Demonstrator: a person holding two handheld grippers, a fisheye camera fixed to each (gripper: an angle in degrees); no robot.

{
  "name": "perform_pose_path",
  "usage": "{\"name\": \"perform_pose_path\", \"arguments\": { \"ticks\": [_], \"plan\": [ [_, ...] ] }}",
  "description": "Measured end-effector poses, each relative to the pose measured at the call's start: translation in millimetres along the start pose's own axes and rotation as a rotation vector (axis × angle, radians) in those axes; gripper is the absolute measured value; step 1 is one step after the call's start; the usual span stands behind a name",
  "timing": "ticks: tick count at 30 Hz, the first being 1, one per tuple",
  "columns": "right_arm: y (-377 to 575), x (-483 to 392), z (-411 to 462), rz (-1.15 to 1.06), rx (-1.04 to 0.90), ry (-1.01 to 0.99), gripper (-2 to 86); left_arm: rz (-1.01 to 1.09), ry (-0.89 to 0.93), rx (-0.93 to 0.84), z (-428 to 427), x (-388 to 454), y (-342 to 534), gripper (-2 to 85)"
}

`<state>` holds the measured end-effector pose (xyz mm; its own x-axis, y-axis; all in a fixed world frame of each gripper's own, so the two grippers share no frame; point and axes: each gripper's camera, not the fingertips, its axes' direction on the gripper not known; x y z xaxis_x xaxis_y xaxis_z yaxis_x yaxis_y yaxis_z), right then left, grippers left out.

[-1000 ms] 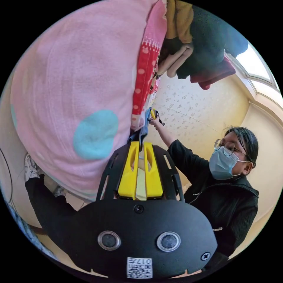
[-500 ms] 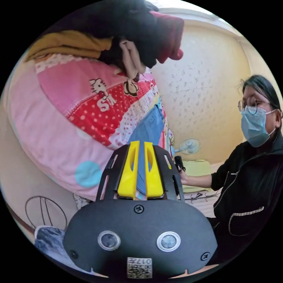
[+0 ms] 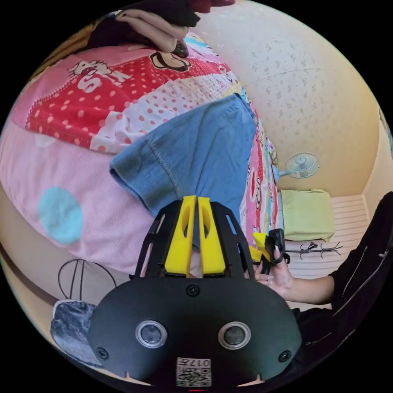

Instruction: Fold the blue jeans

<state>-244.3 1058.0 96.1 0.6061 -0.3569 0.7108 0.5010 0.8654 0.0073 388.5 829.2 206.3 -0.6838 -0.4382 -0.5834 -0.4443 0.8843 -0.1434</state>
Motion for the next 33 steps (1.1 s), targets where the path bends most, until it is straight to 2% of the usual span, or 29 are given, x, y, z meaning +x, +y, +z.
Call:
{"name": "perform_pose_path", "arguments": {
  "ticks": [4, 6, 8, 11, 15, 17, 19, 23, 26, 28, 32, 33],
  "plan": [
    [-16.2, -5.6, 7.1, -0.053, 0.001, -0.002, 14.1, -0.004, 0.021, 0.022, 3.9, -15.0, 3.2, -0.8],
    [-36.1, -5.6, 13.6, 0.005, 0.013, -0.078, 11.9, 0.007, -0.005, 0.009, 4.9, -14.6, -0.7, -0.7],
    [-50.7, -10.0, 22.2, 0.03, -0.048, -0.069, 7.1, 0.022, -0.023, 0.002, 1.4, -13.5, -4.8, -0.7],
    [-69.6, -21.0, 20.5, 0.044, -0.066, -0.15, 4.3, 0.025, 0.029, 0.059, -17.8, -20.5, -2.8, -0.2],
    [-89.1, -48.5, 2.5, 0.075, -0.028, -0.215, 2.3, -0.113, 0.257, 0.274, -57.6, -65.9, 31.2, 4.8],
    [-97.3, -60.4, -0.4, 0.091, -0.021, -0.23, 2.0, -0.199, 0.334, 0.312, -58.5, -88.7, 48.0, 9.2],
    [-104.9, -71.0, -2.8, 0.088, -0.001, -0.29, 1.7, -0.339, 0.53, 0.319, -39.8, -120.1, 62.8, 17.5],
    [-124.9, -85.4, -7.7, 0.097, -0.013, -0.341, 1.5, -0.456, 0.732, 0.433, -9.7, -152.0, 68.3, 18.7],
    [-136.9, -92.6, -18.4, 0.094, 0.01, -0.375, 1.5, -0.495, 0.867, 0.437, 25.5, -168.7, 40.9, 20.4],
    [-145.3, -97.5, -25.6, 0.073, 0.006, -0.374, 1.3, -0.521, 0.973, 0.504, 48.4, -176.7, 16.4, 20.4],
    [-163.3, -111.7, -52.6, 0.011, 0.028, -0.324, 1.1, -0.545, 1.069, 0.564, 78.4, -191.0, -21.0, 14.3],
    [-169.0, -116.1, -59.1, -0.003, 0.02, -0.309, 1.0, -0.522, 1.061, 0.559, 84.0, -192.2, -34.4, 10.3]
  ]
}}
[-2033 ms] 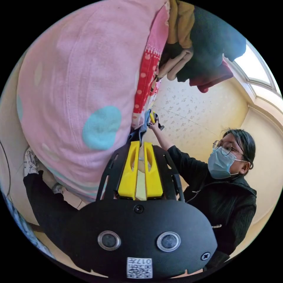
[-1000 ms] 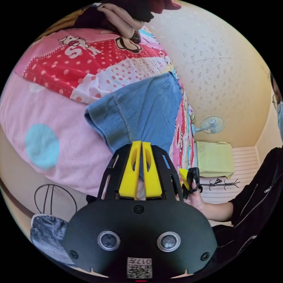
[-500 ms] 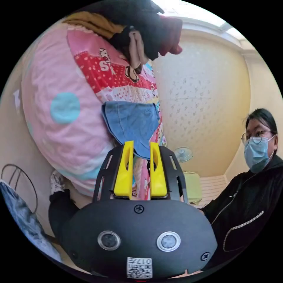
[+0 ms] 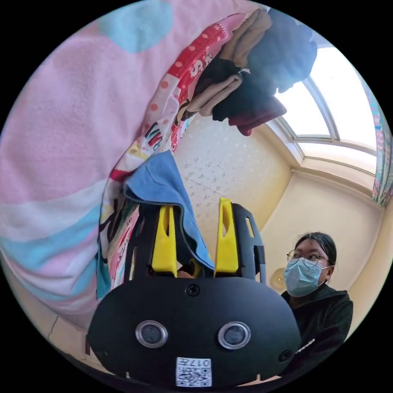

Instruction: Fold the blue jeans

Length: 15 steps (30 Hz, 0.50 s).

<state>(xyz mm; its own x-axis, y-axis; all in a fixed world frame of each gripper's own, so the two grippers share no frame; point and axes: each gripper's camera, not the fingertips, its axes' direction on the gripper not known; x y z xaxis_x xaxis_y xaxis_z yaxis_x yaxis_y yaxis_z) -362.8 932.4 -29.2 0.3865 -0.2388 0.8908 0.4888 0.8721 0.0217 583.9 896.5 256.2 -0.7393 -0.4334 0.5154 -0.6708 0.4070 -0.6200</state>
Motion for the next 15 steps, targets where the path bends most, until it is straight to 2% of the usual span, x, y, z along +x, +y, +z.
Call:
{"name": "perform_pose_path", "arguments": {
  "ticks": [3, 5, 10, 13, 15],
  "plan": [
    [-15.0, -18.2, -11.9, -0.041, -0.02, 0.019, 0.8, 0.075, -0.018, -0.053, 16.9, 1.0, -17.4, 3.1],
    [-24.2, -30.8, -17.8, -0.059, -0.056, 0.05, 0.7, 0.134, -0.015, -0.085, 20.0, 8.7, -21.7, 2.1],
    [-29.7, -65.8, -37.6, -0.12, -0.186, 0.164, 0.7, 0.327, -0.184, -0.275, 22.0, 62.0, -7.3, 1.0],
    [-16.6, -70.8, -60.1, -0.057, -0.224, 0.021, 0.6, 0.447, -0.248, -0.417, 28.4, 97.9, 19.5, 1.1],
    [-2.5, -58.2, -86.2, 0.059, -0.203, -0.001, 0.7, 0.45, -0.326, -0.473, 34.9, 101.3, 33.9, 1.0]
  ]
}}
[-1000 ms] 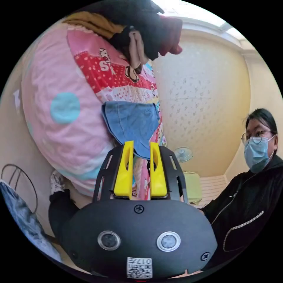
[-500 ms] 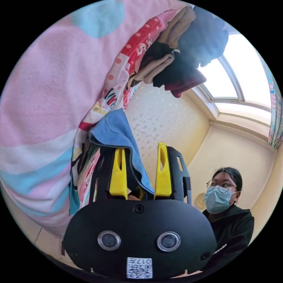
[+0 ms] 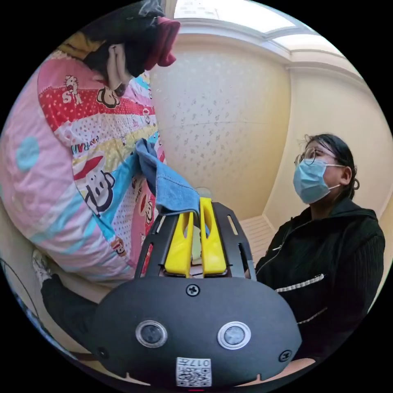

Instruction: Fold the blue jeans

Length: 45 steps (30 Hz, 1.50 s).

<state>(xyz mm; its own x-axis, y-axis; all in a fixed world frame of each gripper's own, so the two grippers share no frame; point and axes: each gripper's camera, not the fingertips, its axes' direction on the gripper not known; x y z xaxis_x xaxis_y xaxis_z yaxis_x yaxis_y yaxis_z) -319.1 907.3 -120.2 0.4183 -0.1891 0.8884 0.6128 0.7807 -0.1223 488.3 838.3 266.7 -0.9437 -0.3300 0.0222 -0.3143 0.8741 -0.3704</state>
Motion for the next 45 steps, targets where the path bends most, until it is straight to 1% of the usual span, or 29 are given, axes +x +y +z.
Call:
{"name": "perform_pose_path", "arguments": {
  "ticks": [2, 4, 5, 6, 7, 8, 9, 10, 11, 12, 13, 14, 15, 16, 17, 18, 19, 21, 22, 23, 26, 28, 31, 32, 36, 38, 40, 42, 45],
  "plan": [
    [13.0, 16.5, -22.7, 0.086, 0.068, -0.006, 0.8, -0.016, -0.066, -0.062, 19.4, 0.2, 6.7, 1.0],
    [19.7, 33.8, -46.5, 0.168, 0.18, -0.076, 0.8, -0.082, -0.132, -0.118, 58.7, -17.6, 6.3, 0.7],
    [17.1, 43.0, -60.8, 0.213, 0.259, -0.145, 0.8, -0.095, -0.128, -0.119, 71.1, -23.5, 2.9, 0.6],
    [5.5, 48.0, -75.1, 0.233, 0.343, -0.232, 0.6, -0.107, -0.114, -0.111, 99.7, -34.4, -10.1, 0.5],
    [-4.1, 48.3, -82.3, 0.237, 0.381, -0.272, 0.6, -0.122, -0.08, -0.093, 135.4, -44.6, -34.8, 0.3],
    [-33.0, 40.5, -97.4, 0.208, 0.44, -0.327, 0.5, -0.13, -0.052, -0.082, 156.0, -48.5, -52.0, 0.3],
    [-76.4, 19.4, -115.0, 0.098, 0.463, -0.344, 0.3, -0.124, 0.002, -0.062, 203.0, -49.6, -95.2, 0.3],
    [-102.1, 4.6, -124.9, 0.037, 0.461, -0.35, 0.3, -0.061, 0.043, -0.05, 254.6, -38.2, -146.8, 0.3],
    [-156.9, -37.3, -147.0, -0.093, 0.474, -0.355, 0.3, -0.024, 0.058, -0.048, 282.5, -28.2, -175.6, 0.3],
    [-209.7, -93.7, -166.3, -0.227, 0.472, -0.348, 0.3, 0.048, 0.096, -0.046, 338.8, 1.6, -233.7, 0.3],
    [-234.3, -126.5, -174.6, -0.291, 0.467, -0.35, 0.3, 0.085, 0.173, -0.029, 389.3, 41.5, -289.2, 0.3],
    [-276.9, -200.6, -186.6, -0.424, 0.449, -0.352, 0.3, 0.11, 0.212, -0.023, 411.7, 66.7, -315.7, 0.4],
    [-310.3, -283.2, -193.7, -0.561, 0.4, -0.342, 0.4, 0.195, 0.263, -0.01, 447.5, 125.8, -363.1, 0.4],
    [-320.5, -323.5, -196.1, -0.617, 0.386, -0.326, 0.4, 0.317, 0.269, 0.003, 473.1, 194.6, -403.2, 0.4],
    [-331.0, -400.0, -198.4, -0.698, 0.367, -0.275, 0.5, 0.375, 0.259, 0.006, 482.8, 229.4, -420.0, 0.4],
    [-329.8, -468.1, -198.4, -0.756, 0.358, -0.208, 0.6, 0.468, 0.228, 0.008, 496.1, 294.3, -446.4, 0.6],
    [-325.7, -498.0, -197.8, -0.78, 0.356, -0.165, 0.7, 0.549, 0.188, 0.008, 502.5, 350.3, -462.8, 0.7],
    [-294.3, -587.4, -191.7, -0.914, 0.321, -0.005, 0.9, 0.681, 0.139, 0.015, 503.8, 416.6, -470.9, 1.0],
    [-285.1, -600.2, -190.2, -0.935, 0.313, 0.02, 0.9, 0.729, 0.125, 0.02, 502.0, 443.1, -469.3, 1.2],
    [-266.2, -615.2, -188.8, -0.967, 0.308, 0.046, 0.9, 0.744, 0.124, 0.019, 501.0, 451.3, -467.2, 1.2],
    [-221.7, -601.9, -189.8, -0.995, 0.304, 0.055, 0.5, 0.775, 0.124, 0.004, 494.2, 453.7, -442.4, 1.5],
    [-196.9, -566.9, -195.4, -0.982, 0.308, 0.01, 0.2, 0.783, 0.134, -0.027, 488.0, 424.8, -404.7, 1.3],
    [-157.2, -477.4, -205.7, -0.905, 0.297, -0.075, 0.0, 0.762, 0.116, -0.053, 472.0, 365.3, -339.1, 1.0],
    [-139.5, -435.3, -208.4, -0.858, 0.3, -0.093, -0.1, 0.747, 0.108, -0.061, 468.1, 350.9, -324.7, 0.9],
    [-64.6, -289.8, -212.7, -0.663, 0.31, -0.178, -0.2, 0.592, 0.048, -0.167, 434.1, 247.0, -228.4, 0.6],
    [-30.8, -247.5, -212.2, -0.588, 0.305, -0.184, -0.2, 0.54, -0.007, -0.241, 418.0, 211.3, -194.7, 0.6],
    [2.5, -224.9, -208.3, -0.563, 0.294, -0.135, -0.2, 0.476, -0.022, -0.317, 394.7, 175.6, -157.5, 0.5],
    [34.7, -217.5, -200.8, -0.563, 0.253, -0.083, -0.2, 0.443, 0.006, -0.343, 379.1, 161.7, -140.4, 0.5],
    [40.4, -215.8, -201.5, -0.534, 0.241, -0.051, -0.2, 0.421, 0.01, -0.364, 373.8, 154.0, -133.9, 0.5]
  ]
}}
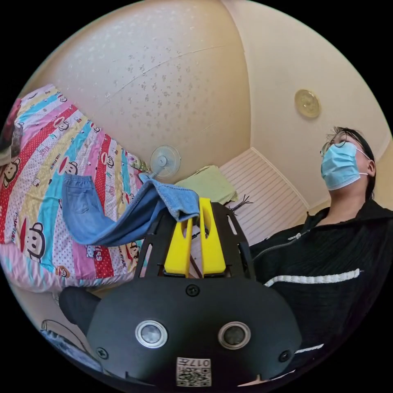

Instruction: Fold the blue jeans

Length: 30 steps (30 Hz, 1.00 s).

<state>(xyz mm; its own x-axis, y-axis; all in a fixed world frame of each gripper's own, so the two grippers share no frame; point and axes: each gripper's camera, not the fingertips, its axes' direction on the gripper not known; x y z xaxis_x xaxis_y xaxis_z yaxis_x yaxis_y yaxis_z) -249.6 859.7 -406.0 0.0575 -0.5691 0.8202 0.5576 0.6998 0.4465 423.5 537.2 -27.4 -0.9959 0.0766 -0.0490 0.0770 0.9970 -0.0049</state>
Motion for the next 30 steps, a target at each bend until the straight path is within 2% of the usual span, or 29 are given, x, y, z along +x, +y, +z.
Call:
{"name": "perform_pose_path", "arguments": {
  "ticks": [2, 5, 7, 10, 12, 14, 16, 17, 19, 21, 23, 25, 28, 30],
  "plan": [
    [-15.3, 15.9, -4.4, 0.026, -0.009, 0.034, -0.2, 0.006, -0.047, -0.011, 7.9, -11.9, -10.5, 0.6],
    [-63.4, 72.8, -15.8, 0.151, 0.023, 0.07, -0.2, -0.061, -0.127, -0.01, 38.2, -73.6, -47.6, 0.6],
    [-109.3, 111.5, -22.7, 0.225, 0.045, 0.061, -0.2, -0.14, -0.137, 0.012, 73.7, -156.0, -95.6, 0.4],
    [-224.8, 139.0, -26.3, 0.211, 0.066, 0.035, -0.2, -0.277, -0.023, 0.104, 109.8, -245.1, -197.8, 0.2],
    [-334.8, 100.4, -9.6, 0.06, 0.018, 0.036, -0.2, -0.228, -0.033, 0.159, 125.0, -247.7, -282.0, 0.1],
    [-408.7, 38.3, -1.4, -0.089, 0.05, 0.078, -0.2, -0.067, -0.047, 0.194, 134.1, -209.7, -378.0, 0.1],
    [-469.0, -34.5, 9.6, -0.238, 0.056, 0.071, -0.1, 0.056, 0.038, 0.233, 135.3, -134.8, -501.8, 0.3],
    [-502.0, -84.3, 17.3, -0.323, 0.04, 0.054, 0.0, 0.091, 0.056, 0.247, 133.0, -109.9, -528.9, 0.4],
    [-531.8, -159.7, 23.9, -0.432, 0.065, 0.045, 0.2, 0.259, 0.095, 0.238, 121.0, -1.6, -616.1, 0.8],
    [-540.4, -245.2, 36.7, -0.555, 0.05, 0.113, 0.5, 0.385, 0.043, 0.227, 109.2, 74.9, -648.3, 1.2],
    [-529.3, -289.3, 42.5, -0.638, 0.031, 0.138, 0.6, 0.506, 0.009, 0.235, 95.5, 131.3, -653.5, 1.4],
    [-506.3, -312.7, 46.0, -0.704, 0.014, 0.151, 0.6, 0.59, 0.049, 0.235, 77.2, 170.0, -632.8, 1.5],
    [-448.4, -310.3, 45.6, -0.749, -0.006, 0.19, 0.4, 0.601, 0.104, 0.228, 61.9, 172.9, -572.2, 1.4],
    [-389.6, -275.6, 36.0, -0.715, 0.006, 0.216, 0.1, 0.601, 0.094, 0.195, 58.8, 163.2, -521.5, 1.2]
  ]
}}
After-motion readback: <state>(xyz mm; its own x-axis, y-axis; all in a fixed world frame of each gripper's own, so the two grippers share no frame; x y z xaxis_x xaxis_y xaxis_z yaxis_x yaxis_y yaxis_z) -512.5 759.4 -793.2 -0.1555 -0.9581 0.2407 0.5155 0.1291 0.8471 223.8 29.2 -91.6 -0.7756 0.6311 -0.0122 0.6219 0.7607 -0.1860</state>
